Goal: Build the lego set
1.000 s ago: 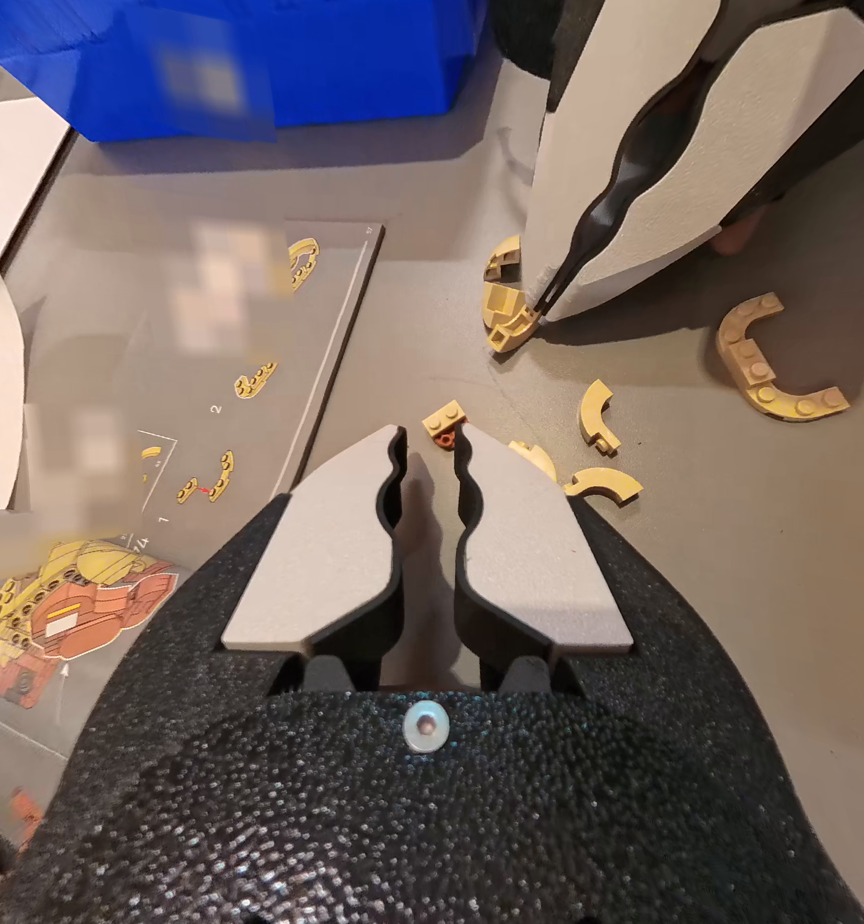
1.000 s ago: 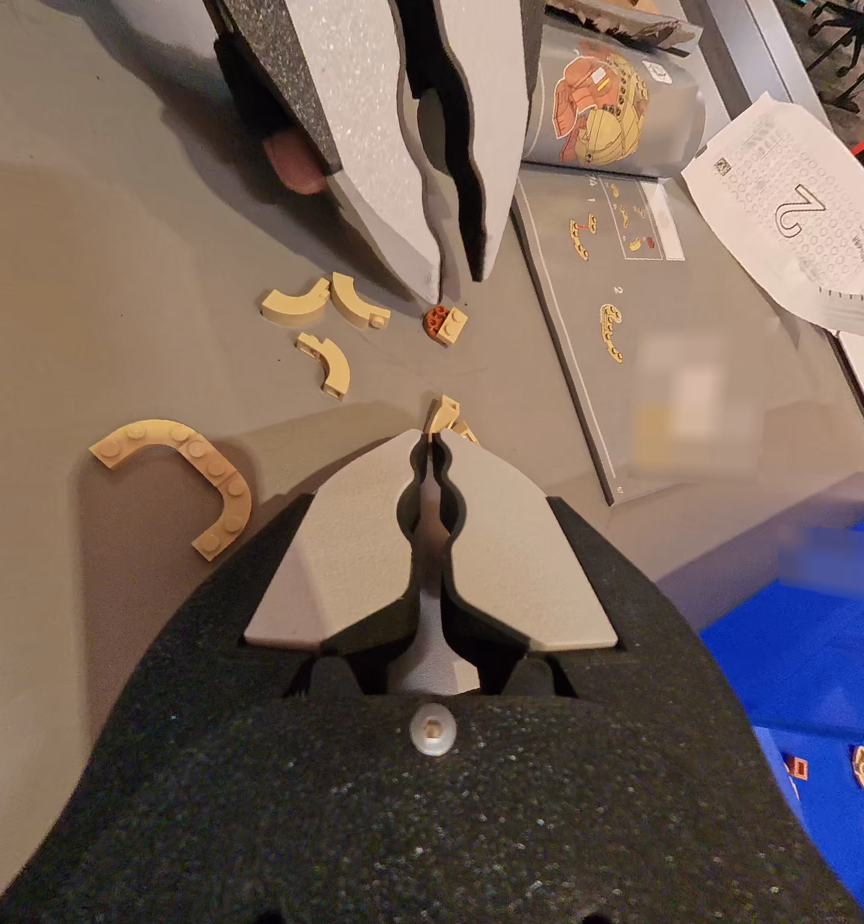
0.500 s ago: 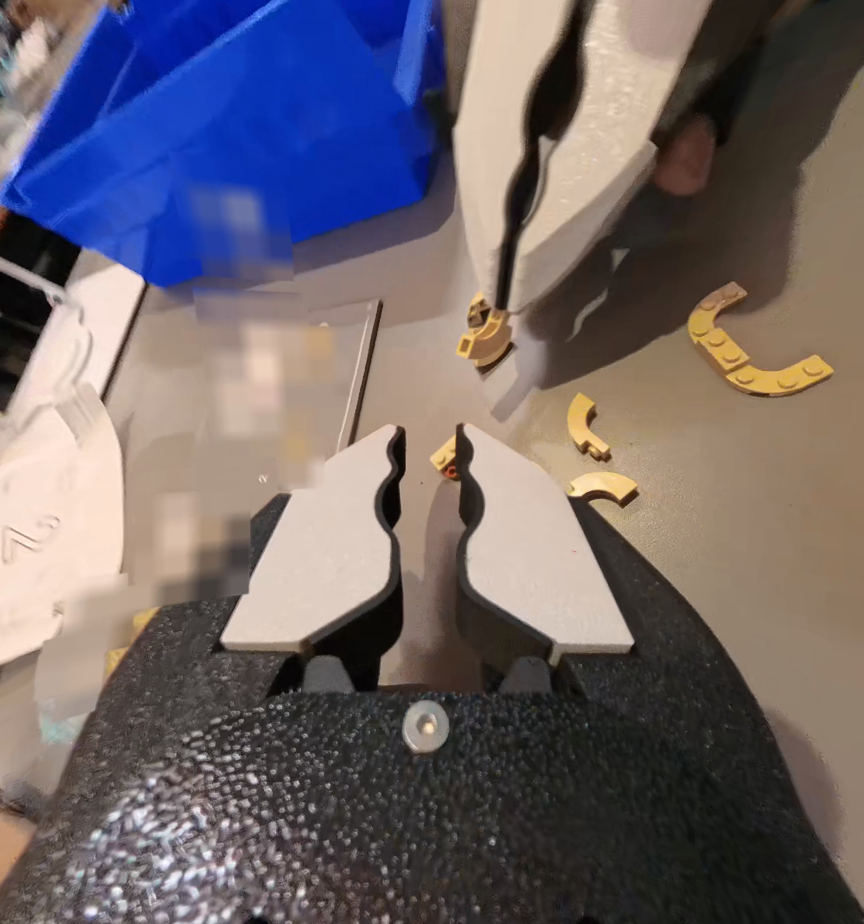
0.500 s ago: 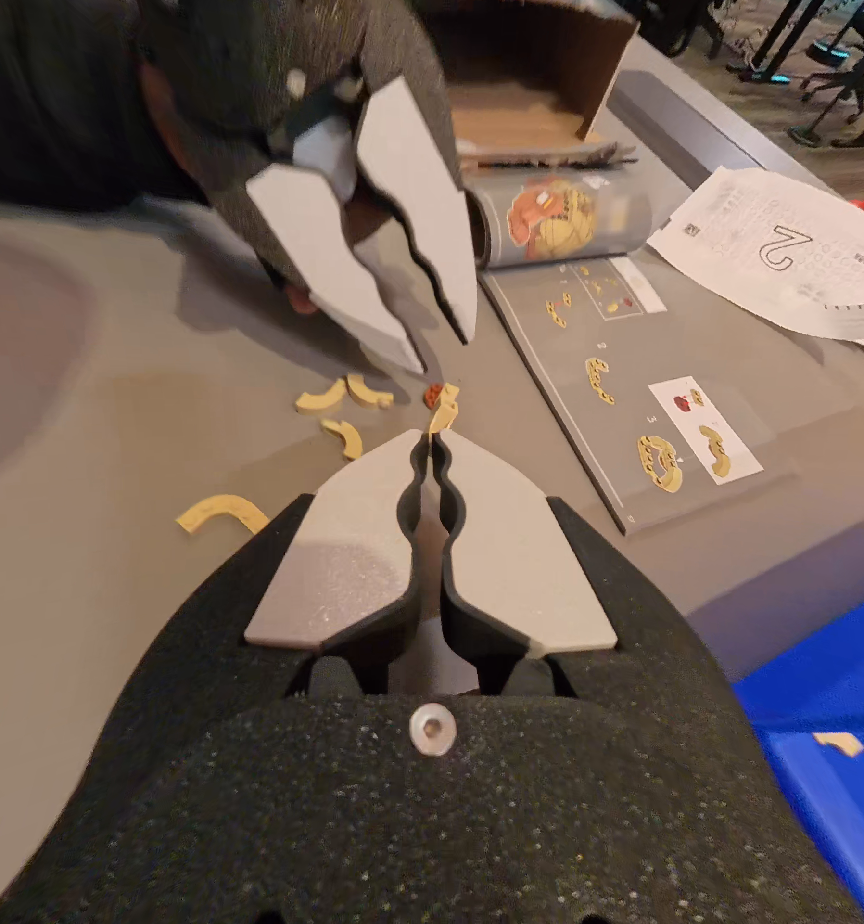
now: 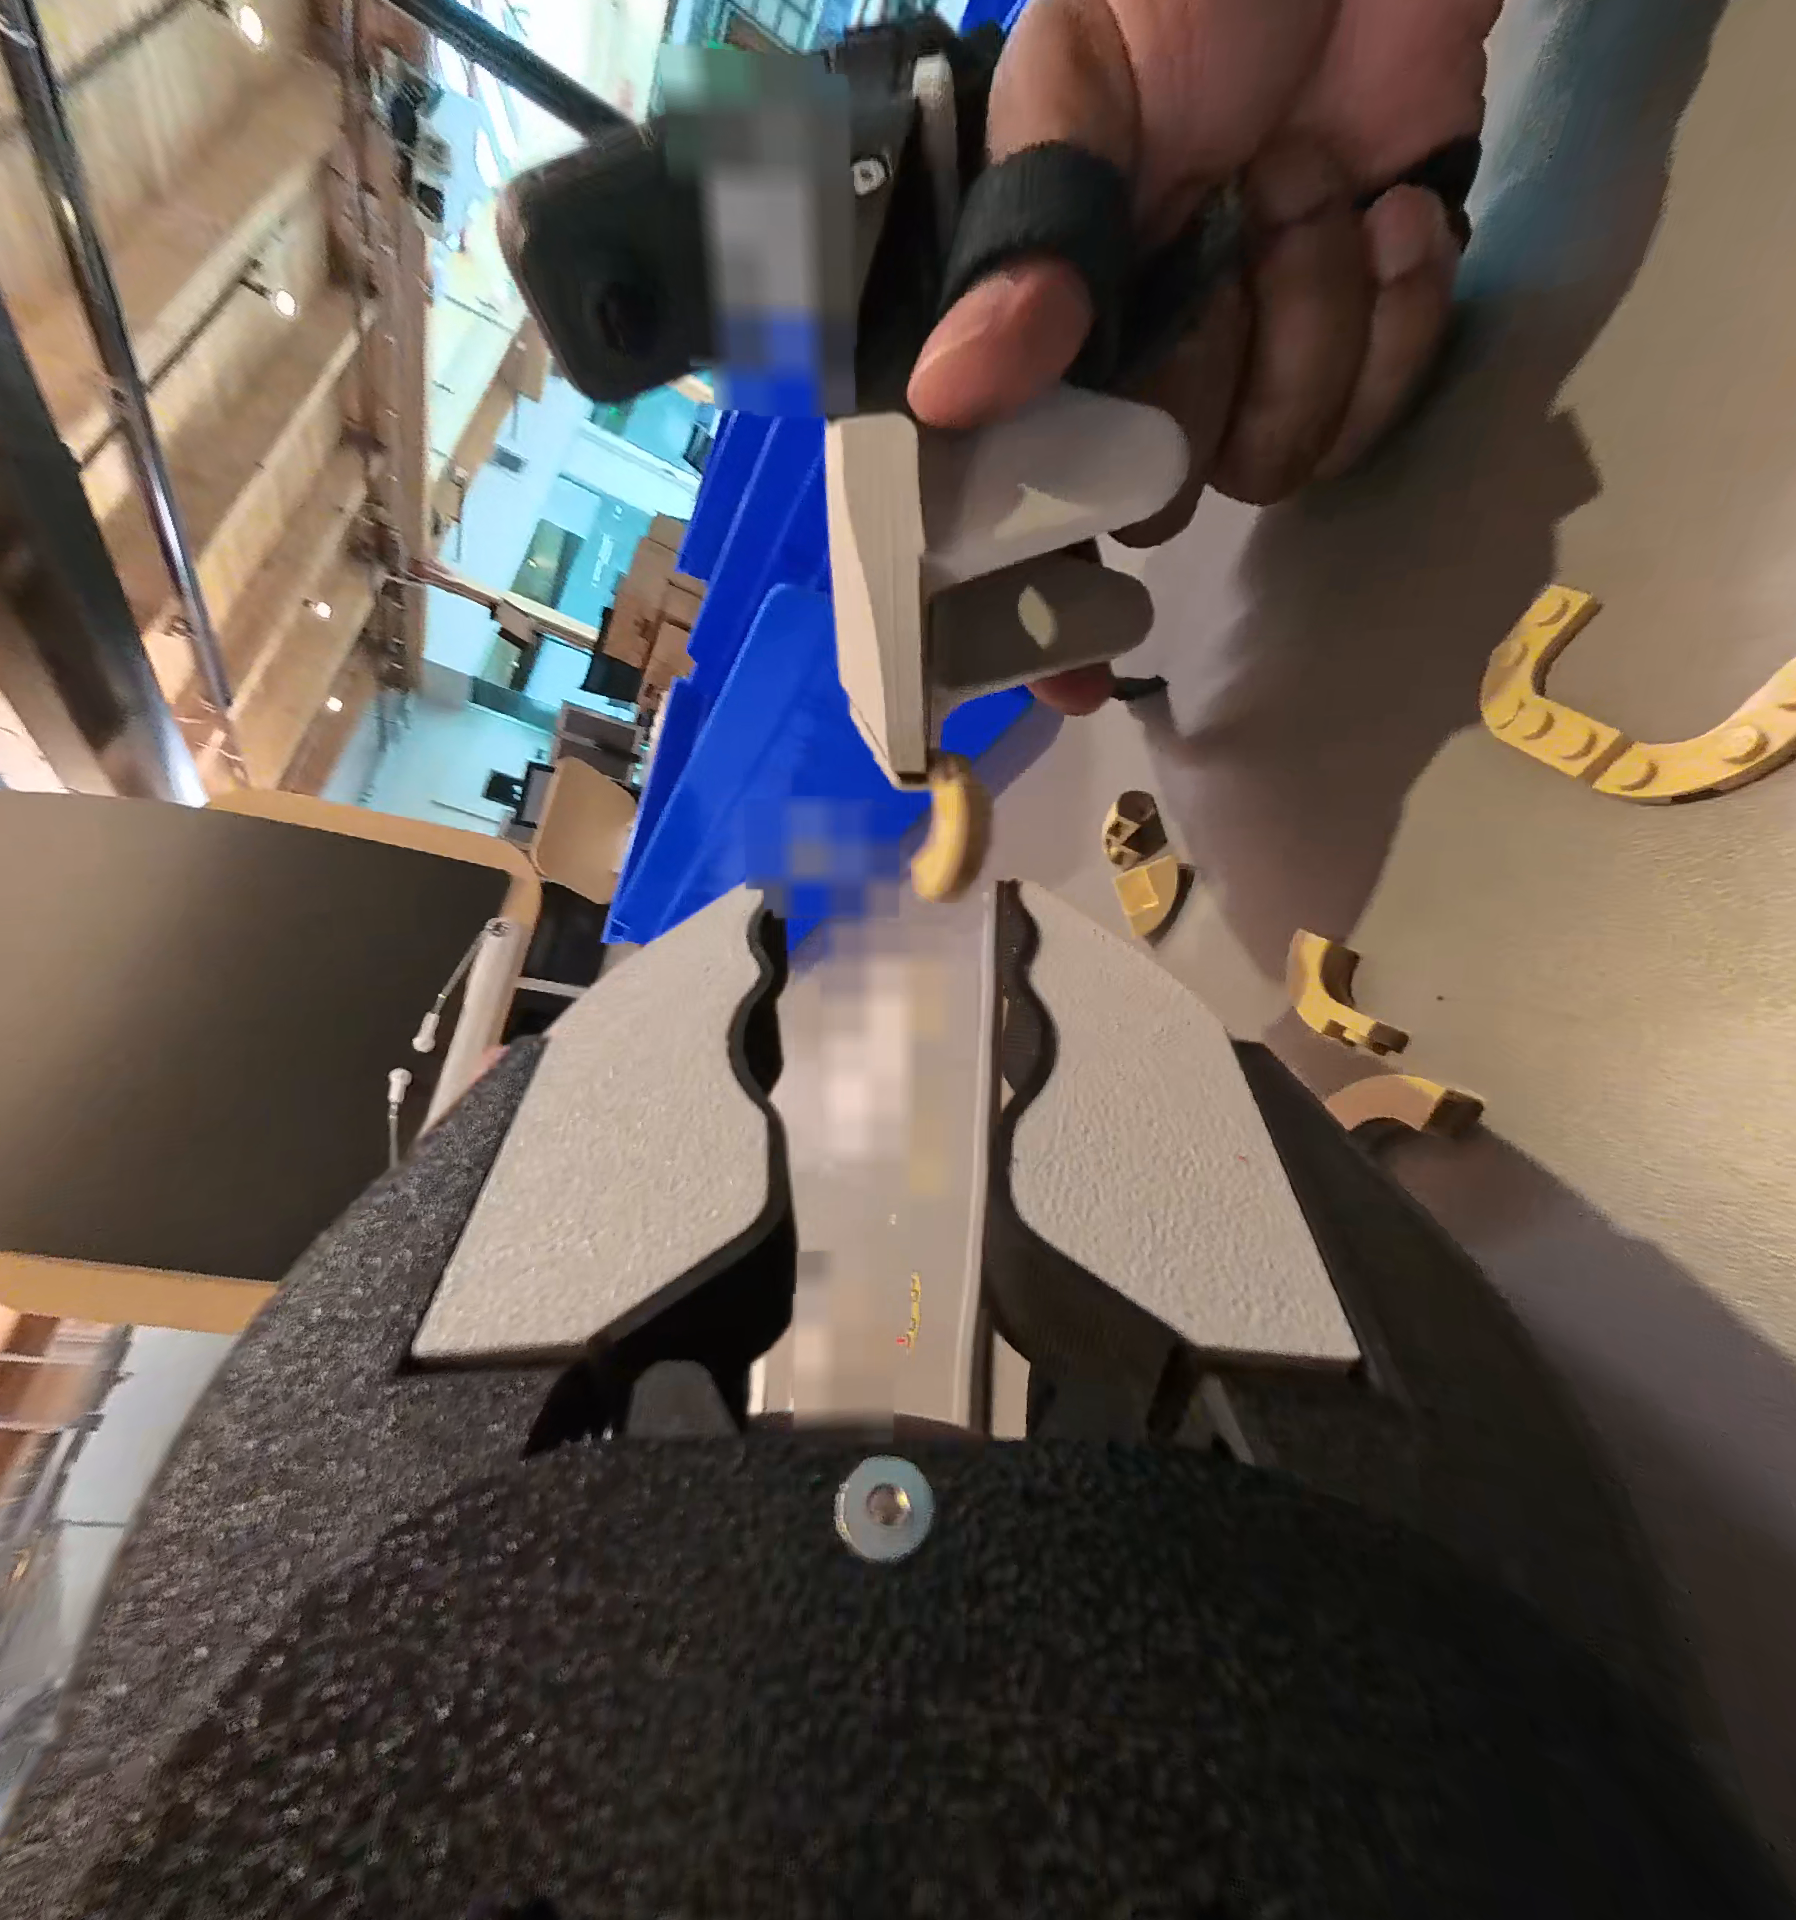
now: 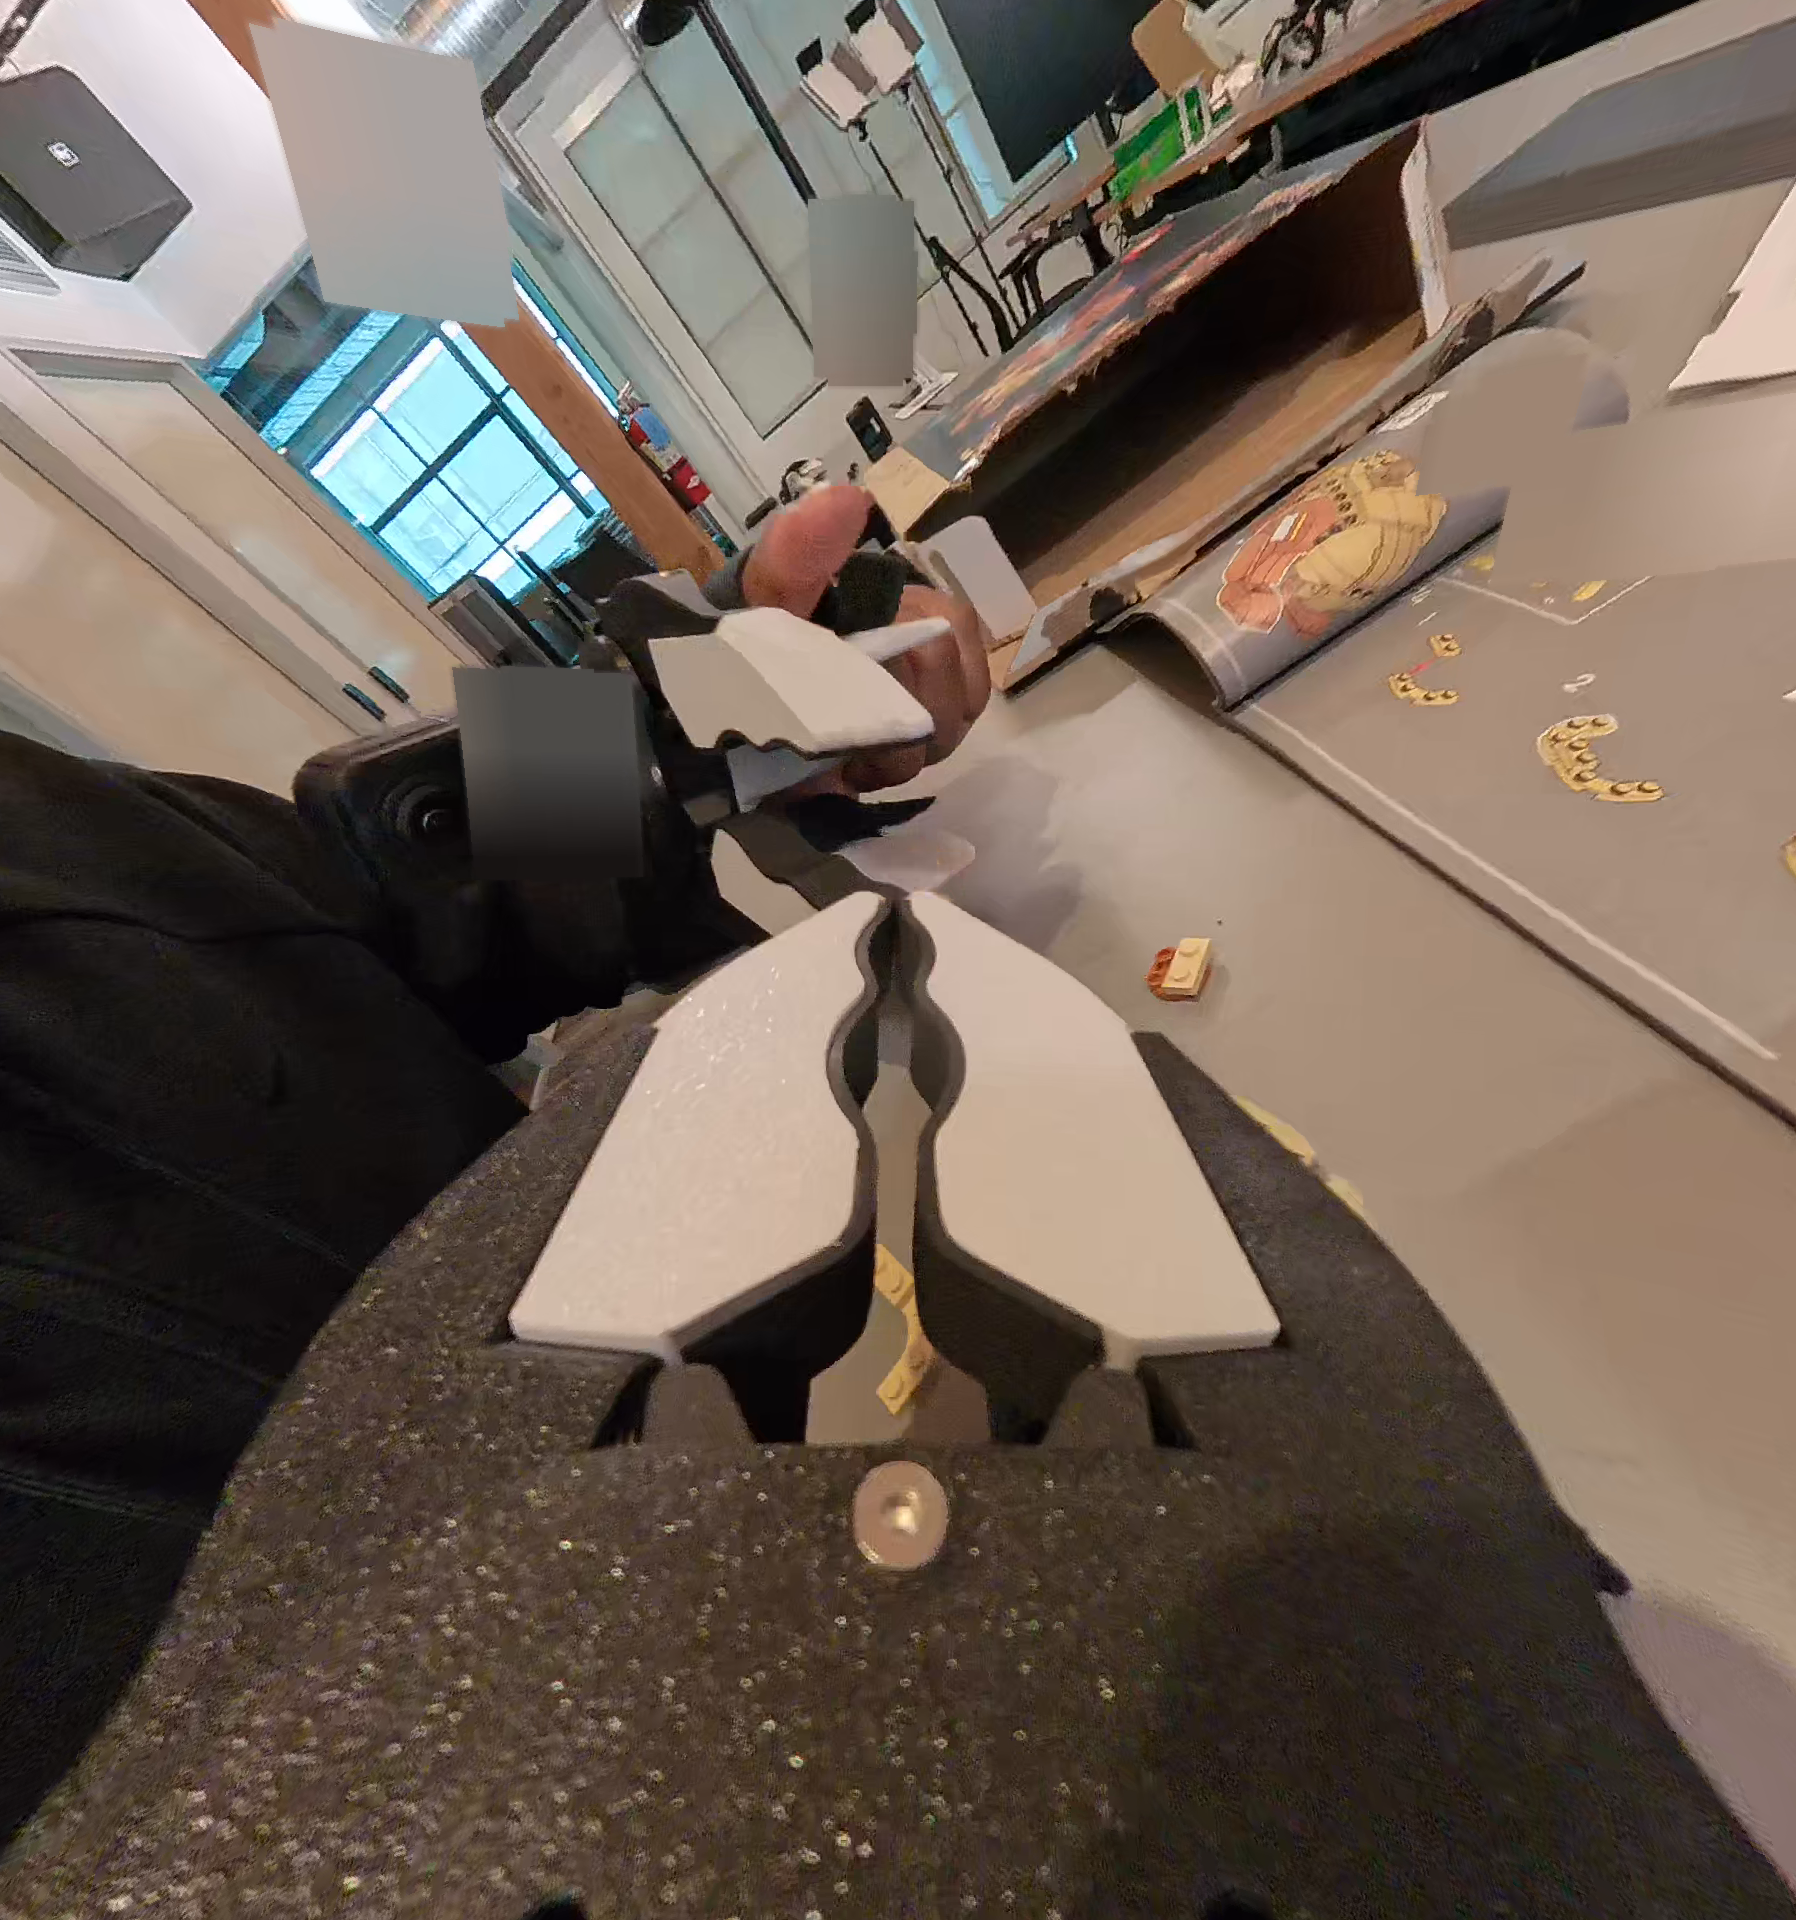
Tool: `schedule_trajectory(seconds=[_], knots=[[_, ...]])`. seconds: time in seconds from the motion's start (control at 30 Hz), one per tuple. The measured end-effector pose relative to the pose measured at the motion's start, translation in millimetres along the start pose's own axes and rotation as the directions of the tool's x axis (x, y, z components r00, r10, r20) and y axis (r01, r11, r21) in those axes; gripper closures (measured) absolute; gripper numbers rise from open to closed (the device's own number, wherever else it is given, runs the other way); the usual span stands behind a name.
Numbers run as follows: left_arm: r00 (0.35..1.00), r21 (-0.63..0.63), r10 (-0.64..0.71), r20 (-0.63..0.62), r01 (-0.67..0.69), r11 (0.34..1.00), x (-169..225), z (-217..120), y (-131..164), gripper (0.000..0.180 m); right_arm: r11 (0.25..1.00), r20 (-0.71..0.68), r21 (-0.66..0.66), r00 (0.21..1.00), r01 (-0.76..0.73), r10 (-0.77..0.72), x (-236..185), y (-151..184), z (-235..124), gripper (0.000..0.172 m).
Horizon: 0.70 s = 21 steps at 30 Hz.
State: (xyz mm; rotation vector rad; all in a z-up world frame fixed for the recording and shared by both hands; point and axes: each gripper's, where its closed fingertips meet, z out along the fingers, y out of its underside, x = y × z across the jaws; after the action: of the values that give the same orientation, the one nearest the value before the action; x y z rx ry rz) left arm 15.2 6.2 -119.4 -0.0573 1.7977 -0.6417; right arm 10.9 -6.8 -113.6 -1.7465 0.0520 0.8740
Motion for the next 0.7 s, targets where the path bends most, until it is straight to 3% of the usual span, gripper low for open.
schedule_trajectory(seconds=[0.13, 0.3, 0.47, 0.6, 0.7], knots=[[0.998, 0.036, 0.061, 0.004, -0.061, 0.997, 4.0, -1.2, -7.0, 0.143, 0.999, 0.042, -0.014, 0.998, -0.035, 0.036, -7.1, 3.9, 6.3, 0.172], [0.997, -0.022, 0.055, -0.052, -0.056, 0.998, 14.7, 3.1, 5.8, 0.144, 0.999, -0.028, -0.035, 0.999, 0.018, -0.019, 2.0, 4.5, 2.5, 0.172], [0.998, -0.058, 0.004, -0.056, -0.007, 0.998, 13.2, 3.5, 15.1, 0.145, 0.966, -0.165, -0.181, 0.963, 0.183, -0.214, 16.8, 15.1, -25.0, 0.172], [0.999, -0.065, -0.026, -0.045, 0.023, 0.998, 9.6, 2.8, 17.8, 0.145, 0.875, -0.26, -0.348, 0.863, 0.335, -0.434, 19.2, 28.5, -52.0, 0.166], [0.995, -0.055, -0.088, -0.037, 0.086, 0.995, 6.2, 2.6, 17.9, 0.146, 0.866, -0.3, -0.3, 0.822, 0.401, -0.484, 13.3, 24.7, -56.4, 0.159]])
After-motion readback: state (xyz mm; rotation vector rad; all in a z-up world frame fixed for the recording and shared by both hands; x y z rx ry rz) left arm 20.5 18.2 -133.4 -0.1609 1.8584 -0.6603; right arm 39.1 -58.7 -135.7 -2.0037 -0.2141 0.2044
